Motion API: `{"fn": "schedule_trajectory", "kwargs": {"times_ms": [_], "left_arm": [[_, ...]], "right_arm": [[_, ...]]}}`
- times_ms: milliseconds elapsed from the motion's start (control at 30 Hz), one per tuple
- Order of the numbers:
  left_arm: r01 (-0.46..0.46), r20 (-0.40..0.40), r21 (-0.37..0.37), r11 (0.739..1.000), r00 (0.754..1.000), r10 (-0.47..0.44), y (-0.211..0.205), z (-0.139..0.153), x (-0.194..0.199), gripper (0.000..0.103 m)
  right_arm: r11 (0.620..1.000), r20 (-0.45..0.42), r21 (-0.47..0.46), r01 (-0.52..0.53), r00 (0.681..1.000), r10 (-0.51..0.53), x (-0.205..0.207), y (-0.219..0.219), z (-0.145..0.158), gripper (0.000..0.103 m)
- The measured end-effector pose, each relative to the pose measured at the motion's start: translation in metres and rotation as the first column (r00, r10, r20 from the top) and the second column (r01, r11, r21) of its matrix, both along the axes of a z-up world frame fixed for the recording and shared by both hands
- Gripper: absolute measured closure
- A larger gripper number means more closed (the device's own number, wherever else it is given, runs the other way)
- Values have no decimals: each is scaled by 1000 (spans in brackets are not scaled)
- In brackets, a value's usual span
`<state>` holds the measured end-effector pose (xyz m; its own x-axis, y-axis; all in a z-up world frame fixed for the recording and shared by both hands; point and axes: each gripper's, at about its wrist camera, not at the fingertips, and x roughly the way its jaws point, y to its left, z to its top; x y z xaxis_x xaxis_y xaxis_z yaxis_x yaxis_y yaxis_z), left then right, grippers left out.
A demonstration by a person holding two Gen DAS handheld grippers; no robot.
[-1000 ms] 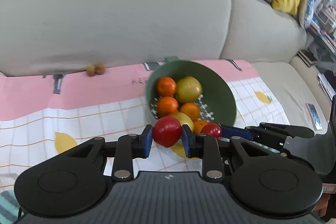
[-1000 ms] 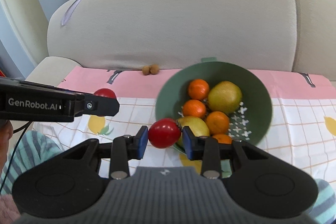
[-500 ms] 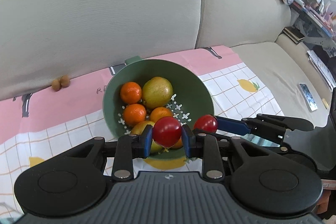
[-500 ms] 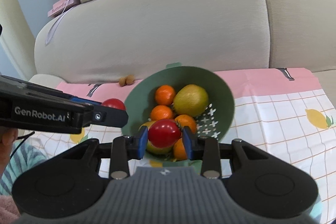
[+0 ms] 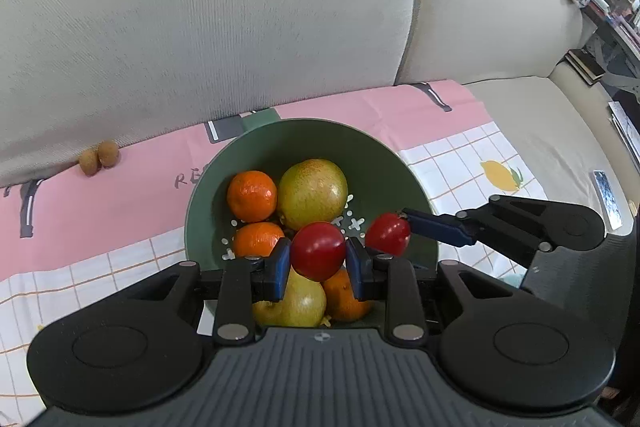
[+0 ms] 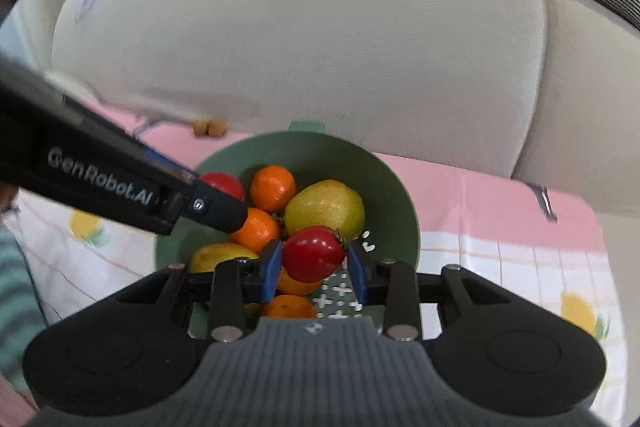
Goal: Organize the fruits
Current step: 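Lower both grippers into the colander and open them to drop the tomatoes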
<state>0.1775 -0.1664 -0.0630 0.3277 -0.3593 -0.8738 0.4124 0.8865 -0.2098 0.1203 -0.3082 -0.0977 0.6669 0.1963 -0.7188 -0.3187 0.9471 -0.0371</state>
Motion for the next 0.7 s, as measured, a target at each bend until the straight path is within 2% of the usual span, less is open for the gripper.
{"fn": "schedule_trajectory", "kwargs": {"times_ms": [133,333,500,700], "left_arm": [[-5,-35,0,1000,999,5,-2,-12,11,71],[-8,-69,7,1000,998,9,-4,-25,19,71],[-17,-83,4,1000,996,18,0,-29,24,71],[-32,-111,-14,999,993,30,4,-35,29,71]], "right_arm": [[994,-24,-84,-63,998,61,14,5,-10,70],[978,-82,-149,-148,987,137,34,8,-23,70],[960,-183,-153,-235,961,206,53,11,-35,70],[940,-241,-191,-283,942,234,67,15,-43,69]]}}
